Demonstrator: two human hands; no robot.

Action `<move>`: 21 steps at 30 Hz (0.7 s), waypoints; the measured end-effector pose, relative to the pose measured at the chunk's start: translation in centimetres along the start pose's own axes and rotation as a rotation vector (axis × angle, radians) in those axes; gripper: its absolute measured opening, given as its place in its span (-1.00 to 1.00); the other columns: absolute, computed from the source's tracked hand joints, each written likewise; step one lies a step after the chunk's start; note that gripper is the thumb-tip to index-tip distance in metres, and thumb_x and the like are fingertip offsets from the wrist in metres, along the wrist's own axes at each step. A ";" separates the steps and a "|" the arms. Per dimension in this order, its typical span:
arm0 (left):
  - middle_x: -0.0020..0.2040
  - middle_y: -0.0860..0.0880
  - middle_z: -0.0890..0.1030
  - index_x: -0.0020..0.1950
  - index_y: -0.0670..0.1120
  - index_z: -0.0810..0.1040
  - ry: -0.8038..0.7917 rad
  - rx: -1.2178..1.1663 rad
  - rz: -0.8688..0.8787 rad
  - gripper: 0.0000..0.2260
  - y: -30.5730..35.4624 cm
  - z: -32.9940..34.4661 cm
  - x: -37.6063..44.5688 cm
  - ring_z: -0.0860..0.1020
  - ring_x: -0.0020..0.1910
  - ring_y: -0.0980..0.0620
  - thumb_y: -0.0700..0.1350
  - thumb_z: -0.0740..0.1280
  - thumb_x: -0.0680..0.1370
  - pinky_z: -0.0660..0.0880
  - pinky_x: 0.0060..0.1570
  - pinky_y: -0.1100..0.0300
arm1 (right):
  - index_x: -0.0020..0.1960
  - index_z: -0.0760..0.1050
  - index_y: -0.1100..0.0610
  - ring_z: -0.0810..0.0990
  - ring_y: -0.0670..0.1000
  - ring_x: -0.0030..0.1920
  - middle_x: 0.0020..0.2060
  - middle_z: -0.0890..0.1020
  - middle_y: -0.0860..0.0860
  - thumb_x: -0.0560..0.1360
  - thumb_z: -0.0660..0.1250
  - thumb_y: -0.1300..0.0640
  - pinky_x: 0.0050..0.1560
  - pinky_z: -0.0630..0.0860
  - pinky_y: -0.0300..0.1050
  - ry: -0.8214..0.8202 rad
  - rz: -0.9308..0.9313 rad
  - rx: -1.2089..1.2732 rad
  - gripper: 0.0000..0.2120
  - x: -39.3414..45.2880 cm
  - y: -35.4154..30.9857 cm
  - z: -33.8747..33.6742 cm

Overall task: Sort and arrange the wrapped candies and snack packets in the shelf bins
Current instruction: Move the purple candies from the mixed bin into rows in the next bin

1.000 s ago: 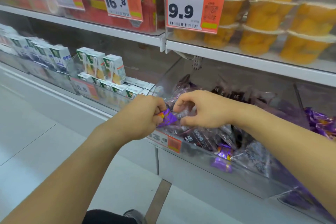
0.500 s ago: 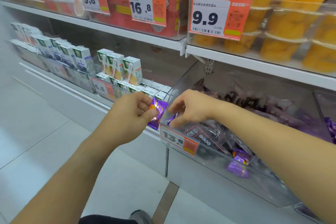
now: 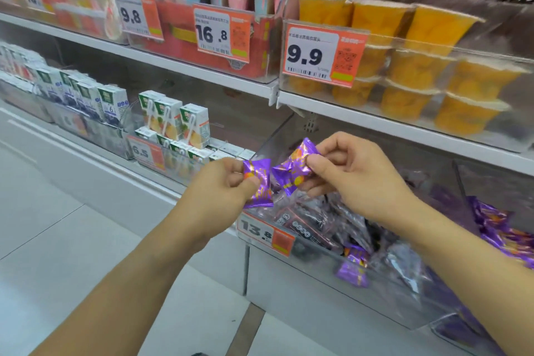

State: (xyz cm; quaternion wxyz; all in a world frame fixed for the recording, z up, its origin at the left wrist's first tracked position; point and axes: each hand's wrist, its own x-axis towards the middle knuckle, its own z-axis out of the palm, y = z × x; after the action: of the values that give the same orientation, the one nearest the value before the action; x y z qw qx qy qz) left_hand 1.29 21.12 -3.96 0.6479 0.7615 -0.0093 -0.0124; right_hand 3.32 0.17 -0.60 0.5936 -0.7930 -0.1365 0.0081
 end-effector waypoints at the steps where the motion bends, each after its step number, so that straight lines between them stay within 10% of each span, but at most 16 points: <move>1: -0.16 -0.13 0.72 0.01 -0.18 0.56 -0.048 -0.045 -0.001 -0.94 0.6 1.0 -0.2 0.68 -0.15 -0.12 -0.28 0.29 0.61 0.58 -0.06 0.09 | -0.03 0.48 0.22 0.71 0.18 -0.27 -0.28 0.69 0.19 0.57 0.34 0.29 -0.27 0.65 -0.06 0.033 0.029 0.058 -0.96 -1.1 -0.2 -0.6; 6: -0.05 -0.27 0.66 0.07 -0.24 0.57 -0.288 -0.211 -0.107 -0.90 3.2 8.1 -0.6 0.58 -0.08 -0.13 -0.31 0.28 0.60 0.51 0.19 -0.17 | 0.00 0.55 0.29 0.66 0.15 -0.33 -0.27 0.65 0.27 0.59 0.29 0.29 -0.35 0.64 -0.08 0.101 0.193 0.107 -0.92 -6.8 0.4 -5.9; 10: -0.16 -0.20 0.59 -0.02 -0.26 0.59 -0.398 -0.238 -0.120 -0.87 4.3 14.7 -1.2 0.57 -0.26 -0.06 -0.21 0.29 0.61 0.55 -0.11 0.06 | -0.02 0.58 0.38 0.67 0.17 -0.28 -0.25 0.67 0.30 0.59 0.26 0.29 -0.25 0.66 -0.08 0.166 0.278 0.178 -0.83 -11.6 1.0 -10.5; 18: -0.17 -0.24 0.67 -0.05 -0.31 0.66 -0.366 -0.233 -0.046 -0.87 5.2 22.3 -2.9 0.59 -0.25 -0.08 -0.28 0.34 0.56 0.63 -0.15 0.05 | -0.04 0.63 0.29 0.69 0.19 -0.25 -0.15 0.69 0.32 0.23 0.61 -0.07 -0.25 0.64 -0.08 0.377 0.264 0.429 -0.50 -17.2 4.2 -15.3; 21: -0.15 -0.24 0.71 -0.02 -0.24 0.68 -0.356 -0.172 -0.016 -0.87 4.8 23.8 -3.1 0.65 -0.22 -0.11 -0.21 0.36 0.57 0.62 -0.05 -0.12 | -0.06 0.60 0.30 0.63 0.18 -0.35 -0.25 0.66 0.30 0.38 0.54 -0.04 -0.34 0.60 -0.07 0.442 0.234 0.461 -0.60 -17.9 5.3 -15.9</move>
State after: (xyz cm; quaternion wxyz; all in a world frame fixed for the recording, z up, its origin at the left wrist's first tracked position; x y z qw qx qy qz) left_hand -2.51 -3.03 -3.02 0.6987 0.6891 -0.1165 -0.1529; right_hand -10.00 -20.18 -3.58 0.7675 -0.6309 0.0927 -0.0652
